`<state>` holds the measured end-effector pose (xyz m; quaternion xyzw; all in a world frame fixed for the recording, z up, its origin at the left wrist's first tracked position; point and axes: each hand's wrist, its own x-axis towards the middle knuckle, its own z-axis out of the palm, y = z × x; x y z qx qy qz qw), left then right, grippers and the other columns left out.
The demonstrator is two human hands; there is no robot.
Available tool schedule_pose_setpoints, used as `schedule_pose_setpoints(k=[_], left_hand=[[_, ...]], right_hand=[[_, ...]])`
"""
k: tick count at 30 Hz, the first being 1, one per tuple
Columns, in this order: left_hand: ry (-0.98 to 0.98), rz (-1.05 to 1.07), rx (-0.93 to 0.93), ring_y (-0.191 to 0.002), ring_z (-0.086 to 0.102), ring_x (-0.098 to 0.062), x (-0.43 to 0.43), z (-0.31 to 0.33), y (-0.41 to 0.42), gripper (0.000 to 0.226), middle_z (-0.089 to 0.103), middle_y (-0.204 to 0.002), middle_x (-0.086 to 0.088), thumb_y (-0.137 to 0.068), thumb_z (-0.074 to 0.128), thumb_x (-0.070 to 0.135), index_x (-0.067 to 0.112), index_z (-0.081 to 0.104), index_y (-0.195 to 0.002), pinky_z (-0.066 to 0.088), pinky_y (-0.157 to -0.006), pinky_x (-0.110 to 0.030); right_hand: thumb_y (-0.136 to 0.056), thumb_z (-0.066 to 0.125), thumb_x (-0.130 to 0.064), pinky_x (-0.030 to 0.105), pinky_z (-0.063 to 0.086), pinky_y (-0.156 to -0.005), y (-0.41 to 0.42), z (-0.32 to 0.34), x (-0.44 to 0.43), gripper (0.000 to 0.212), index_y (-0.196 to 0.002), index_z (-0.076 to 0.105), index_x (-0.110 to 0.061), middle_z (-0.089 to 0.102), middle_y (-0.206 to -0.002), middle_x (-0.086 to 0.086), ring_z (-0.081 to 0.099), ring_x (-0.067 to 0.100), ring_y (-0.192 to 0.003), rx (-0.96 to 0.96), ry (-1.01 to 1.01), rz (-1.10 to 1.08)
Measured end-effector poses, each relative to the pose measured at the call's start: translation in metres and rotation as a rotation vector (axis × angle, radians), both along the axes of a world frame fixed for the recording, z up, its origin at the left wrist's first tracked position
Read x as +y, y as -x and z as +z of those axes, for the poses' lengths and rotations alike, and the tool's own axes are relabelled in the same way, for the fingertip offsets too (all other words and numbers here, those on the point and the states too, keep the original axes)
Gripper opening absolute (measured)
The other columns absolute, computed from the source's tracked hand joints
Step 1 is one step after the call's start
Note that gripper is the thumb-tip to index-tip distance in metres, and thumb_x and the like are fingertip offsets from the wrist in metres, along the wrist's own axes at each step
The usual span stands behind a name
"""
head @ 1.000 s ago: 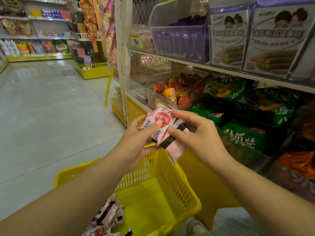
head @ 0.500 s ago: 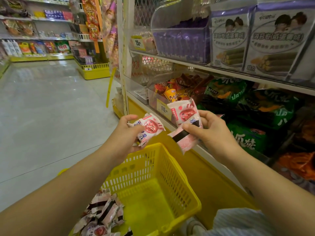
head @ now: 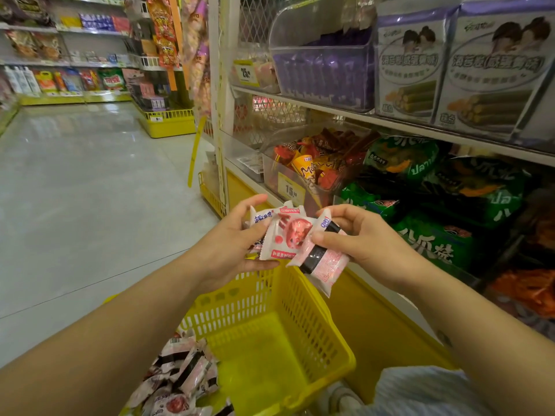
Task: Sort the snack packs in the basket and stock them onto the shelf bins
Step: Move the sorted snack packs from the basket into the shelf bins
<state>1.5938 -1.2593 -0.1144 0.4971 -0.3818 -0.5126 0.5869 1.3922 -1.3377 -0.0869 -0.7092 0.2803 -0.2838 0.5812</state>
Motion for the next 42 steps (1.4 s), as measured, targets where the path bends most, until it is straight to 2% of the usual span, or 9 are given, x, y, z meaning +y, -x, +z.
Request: schedule_pose_setpoints(k=[6, 13, 15, 17, 21, 24, 29, 37, 42], left_hand=[[0.000, -0.053, 0.089, -0.085, 0.072, -0.019, -0.002, 0.000, 0.000, 0.024, 0.073, -0.100, -0.007, -0.086, 0.063, 0.008, 0.029, 0.073, -0.092, 0.057, -0.062, -0.031], [0.021, 0.087, 0.279, -0.084, 0.072, -0.023, -0.006, 0.001, 0.001, 0.023, 0.074, -0.096, -0.011, -0.094, 0.051, 0.006, 0.020, 0.069, -0.096, 0.058, -0.061, -0.033], [0.055, 0.075, 0.272, -0.086, 0.072, -0.021, -0.006, 0.001, 0.007, 0.015, 0.073, -0.098, -0.011, -0.088, 0.060, 0.016, 0.017, 0.064, -0.102, 0.058, -0.063, -0.034], [0.071, 0.071, 0.219, -0.088, 0.071, -0.020, -0.005, 0.001, 0.011, 0.036, 0.072, -0.103, -0.010, -0.076, 0.067, 0.028, 0.015, 0.060, -0.110, 0.057, -0.064, -0.033], [0.066, 0.067, 0.135, -0.101, 0.068, -0.028, -0.002, 0.000, 0.009, 0.054, 0.069, -0.114, -0.015, -0.074, 0.070, 0.024, 0.010, 0.053, -0.124, 0.059, -0.075, -0.040], [0.047, 0.083, 0.033, -0.092, 0.071, -0.024, -0.001, -0.002, 0.001, 0.051, 0.072, -0.105, -0.011, -0.070, 0.072, 0.024, 0.015, 0.058, -0.117, 0.058, -0.066, -0.034], [-0.048, -0.102, -0.310, -0.086, 0.072, -0.025, 0.004, -0.001, -0.013, 0.042, 0.074, -0.097, -0.007, -0.071, 0.077, 0.026, 0.019, 0.061, -0.109, 0.059, -0.071, -0.038], [-0.025, -0.073, -0.180, -0.088, 0.071, -0.025, 0.002, -0.005, 0.003, 0.047, 0.073, -0.098, -0.009, -0.066, 0.076, 0.031, 0.015, 0.062, -0.108, 0.058, -0.073, -0.039], [0.040, 0.018, 0.078, -0.091, 0.071, -0.021, 0.000, 0.001, 0.003, 0.053, 0.073, -0.102, -0.010, -0.065, 0.075, 0.039, 0.012, 0.058, -0.107, 0.057, -0.069, -0.033]], right_hand=[[-0.068, 0.073, -0.029, 0.032, 0.059, -0.079, 0.000, 0.000, 0.000, 0.040, -0.102, 0.068, -0.009, 0.073, -0.100, 0.007, 0.071, 0.023, -0.089, 0.019, 0.021, -0.010], [-0.089, 0.056, -0.012, 0.027, 0.058, -0.068, -0.021, -0.005, 0.008, 0.016, -0.100, 0.065, -0.004, 0.074, -0.091, 0.010, 0.070, 0.014, -0.075, -0.401, -0.546, -0.123], [-0.089, 0.057, -0.012, 0.027, 0.059, -0.065, -0.028, -0.006, 0.015, 0.018, -0.103, 0.064, -0.002, 0.073, -0.092, 0.012, 0.070, 0.014, -0.074, -0.363, -0.524, -0.113], [-0.089, 0.061, -0.013, 0.032, 0.058, -0.072, -0.033, -0.010, 0.021, 0.024, -0.110, 0.063, 0.000, 0.071, -0.103, 0.017, 0.069, 0.019, -0.082, -0.245, -0.401, -0.106], [-0.087, 0.066, -0.015, 0.036, 0.057, -0.079, -0.031, -0.011, 0.025, 0.024, -0.108, 0.066, -0.005, 0.072, -0.102, 0.016, 0.070, 0.023, -0.087, -0.019, -0.153, -0.035], [-0.086, 0.068, -0.018, 0.037, 0.056, -0.080, -0.019, -0.004, 0.019, 0.022, -0.105, 0.069, -0.007, 0.074, -0.096, 0.010, 0.071, 0.021, -0.087, 0.179, 0.022, 0.024], [-0.078, 0.074, -0.021, 0.030, 0.053, -0.092, -0.003, 0.004, 0.002, 0.051, -0.127, 0.058, -0.019, 0.067, -0.116, -0.008, 0.064, 0.008, -0.106, 0.138, 0.052, -0.024], [-0.079, 0.076, -0.018, 0.028, 0.058, -0.073, -0.020, -0.007, 0.011, 0.029, -0.105, 0.063, -0.015, 0.070, -0.103, 0.000, 0.071, 0.012, -0.085, 0.195, 0.101, -0.014], [-0.085, 0.067, -0.013, 0.030, 0.059, -0.070, -0.021, -0.009, 0.007, 0.018, -0.101, 0.063, -0.005, 0.072, -0.099, 0.011, 0.071, 0.019, -0.079, -0.065, -0.236, -0.122]])
